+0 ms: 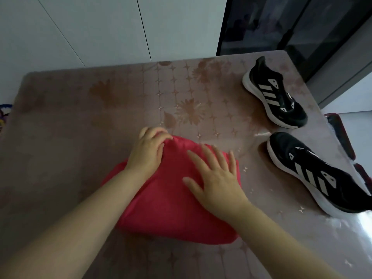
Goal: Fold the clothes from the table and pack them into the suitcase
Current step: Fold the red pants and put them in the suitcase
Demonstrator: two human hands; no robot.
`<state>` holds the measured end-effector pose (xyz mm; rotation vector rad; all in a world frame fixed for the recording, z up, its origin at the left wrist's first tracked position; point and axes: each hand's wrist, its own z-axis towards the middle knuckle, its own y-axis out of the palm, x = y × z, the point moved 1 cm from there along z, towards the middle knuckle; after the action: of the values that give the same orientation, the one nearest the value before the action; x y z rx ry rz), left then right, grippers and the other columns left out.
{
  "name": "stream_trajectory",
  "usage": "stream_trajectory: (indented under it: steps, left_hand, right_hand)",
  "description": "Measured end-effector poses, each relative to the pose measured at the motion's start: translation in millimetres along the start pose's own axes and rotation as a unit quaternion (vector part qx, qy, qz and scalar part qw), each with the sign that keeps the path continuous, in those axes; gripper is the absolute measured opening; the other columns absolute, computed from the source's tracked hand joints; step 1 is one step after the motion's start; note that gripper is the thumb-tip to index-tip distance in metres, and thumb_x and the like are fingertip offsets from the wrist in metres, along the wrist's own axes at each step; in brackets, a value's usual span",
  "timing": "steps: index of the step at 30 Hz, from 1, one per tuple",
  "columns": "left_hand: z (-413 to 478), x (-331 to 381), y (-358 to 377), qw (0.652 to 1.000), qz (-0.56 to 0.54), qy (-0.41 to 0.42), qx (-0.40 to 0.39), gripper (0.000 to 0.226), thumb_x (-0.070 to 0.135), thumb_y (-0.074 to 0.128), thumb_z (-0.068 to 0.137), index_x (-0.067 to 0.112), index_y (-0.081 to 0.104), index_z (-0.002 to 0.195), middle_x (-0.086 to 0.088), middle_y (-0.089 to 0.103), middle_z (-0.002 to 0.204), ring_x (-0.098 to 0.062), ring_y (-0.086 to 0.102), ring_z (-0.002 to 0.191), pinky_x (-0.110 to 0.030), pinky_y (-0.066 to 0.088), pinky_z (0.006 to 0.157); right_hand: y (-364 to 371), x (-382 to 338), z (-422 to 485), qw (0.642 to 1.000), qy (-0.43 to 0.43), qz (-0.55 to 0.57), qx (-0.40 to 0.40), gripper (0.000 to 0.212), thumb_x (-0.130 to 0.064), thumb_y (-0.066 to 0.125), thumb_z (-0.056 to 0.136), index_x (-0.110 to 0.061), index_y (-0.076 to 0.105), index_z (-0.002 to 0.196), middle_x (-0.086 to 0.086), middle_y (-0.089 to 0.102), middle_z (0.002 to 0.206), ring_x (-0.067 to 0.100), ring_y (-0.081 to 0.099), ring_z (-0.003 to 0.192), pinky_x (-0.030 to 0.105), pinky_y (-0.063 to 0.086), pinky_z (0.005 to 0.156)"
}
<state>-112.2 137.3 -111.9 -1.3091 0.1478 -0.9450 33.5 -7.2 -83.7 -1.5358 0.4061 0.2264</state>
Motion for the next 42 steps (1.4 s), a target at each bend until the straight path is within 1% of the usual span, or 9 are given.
stream_trajectory:
  steps: [2,5,10,18,24,28,32,38,42]
  left_hand:
    - [-11,10,-5,0.993,-0.029,0.052,-0.097,0.041,0.027,0.039,0.086,0.015,0.067,0.112,-0.002,0.065,0.118,-0.025,0.055,0.113,-0.024,0.029,0.101]
    - [-34,12,-5,0.956,0.079,-0.008,-0.281,0.083,0.073,-0.004,0.075,0.037,0.007,0.148,0.016,-0.001,0.153,-0.011,-0.005,0.143,-0.036,-0.009,0.114]
    - [-50,-3,14,0.939,0.112,-0.052,-0.32,0.076,0.082,-0.029,0.057,0.054,-0.035,0.127,0.019,-0.033,0.145,-0.021,-0.034,0.133,-0.053,-0.02,0.107]
    - [-46,-1,19,0.929,0.149,-0.069,-0.331,0.07,0.077,-0.009,0.074,0.048,-0.028,0.134,0.011,-0.022,0.155,-0.031,-0.025,0.14,-0.054,-0.016,0.11]
    - [-77,34,-27,0.959,0.124,-0.016,-0.255,0.073,0.073,-0.009,0.074,0.042,-0.023,0.139,0.015,-0.025,0.148,-0.016,-0.031,0.135,-0.046,-0.027,0.105]
    - [-125,38,-16,0.939,0.132,-0.027,-0.317,0.082,0.075,-0.038,0.057,0.043,-0.031,0.132,0.015,-0.03,0.144,-0.021,-0.021,0.143,-0.044,-0.023,0.108]
    - [-126,39,-13,0.935,0.135,-0.043,-0.324,0.087,0.074,-0.042,0.052,0.041,-0.033,0.132,0.013,-0.029,0.147,-0.021,-0.02,0.143,-0.046,-0.023,0.108]
    - [-148,82,-23,0.953,0.115,0.082,-0.268,0.072,0.063,0.023,0.09,0.014,0.034,0.142,-0.001,0.044,0.144,-0.02,0.039,0.134,-0.042,0.017,0.11]
    - [-156,109,-7,0.95,0.085,0.06,-0.295,0.078,0.062,0.031,0.084,0.011,0.036,0.143,-0.002,0.039,0.148,-0.02,0.036,0.137,-0.037,0.022,0.115]
  right_hand:
    - [16,-2,-3,0.997,-0.019,-0.053,-0.055,0.075,-0.075,0.01,0.086,-0.035,0.019,0.149,0.002,0.013,0.158,0.029,0.007,0.145,0.048,-0.011,0.109]
    - [37,12,-4,0.992,0.009,-0.059,-0.113,0.077,-0.08,-0.005,0.073,-0.046,-0.019,0.141,-0.007,-0.024,0.154,0.025,-0.024,0.14,0.044,-0.024,0.105]
    - [52,16,0,0.99,0.026,-0.058,-0.127,0.076,-0.081,-0.016,0.066,-0.049,-0.03,0.134,-0.008,-0.038,0.145,0.025,-0.036,0.131,0.044,-0.026,0.104]
    - [51,16,6,0.987,0.037,-0.052,-0.146,0.085,-0.084,-0.021,0.058,-0.048,-0.026,0.135,-0.005,-0.028,0.153,0.031,-0.02,0.143,0.046,-0.021,0.107]
    - [24,-3,-54,0.988,-0.039,-0.054,-0.139,0.086,-0.085,0.019,0.072,-0.049,-0.016,0.141,-0.006,-0.026,0.153,0.024,-0.028,0.139,0.042,-0.029,0.102]
    - [45,11,-84,0.973,-0.061,-0.14,-0.174,0.102,-0.088,0.033,0.065,-0.035,0.015,0.15,0.009,0.024,0.155,0.038,0.033,0.136,0.06,0.029,0.104]
    - [42,14,-85,0.971,-0.066,-0.166,-0.158,0.102,-0.085,0.033,0.065,-0.029,0.023,0.149,0.012,0.04,0.147,0.037,0.048,0.127,0.055,0.032,0.098]
    - [38,42,-115,0.976,-0.138,-0.164,-0.045,0.088,-0.064,0.04,0.08,-0.027,0.006,0.151,0.008,0.043,0.145,0.028,0.05,0.127,0.044,0.02,0.109]
    - [38,44,-113,0.957,-0.239,-0.163,0.021,0.06,-0.041,0.048,0.078,-0.016,0.052,0.132,0.006,0.066,0.12,0.023,0.066,0.105,0.049,0.03,0.106]
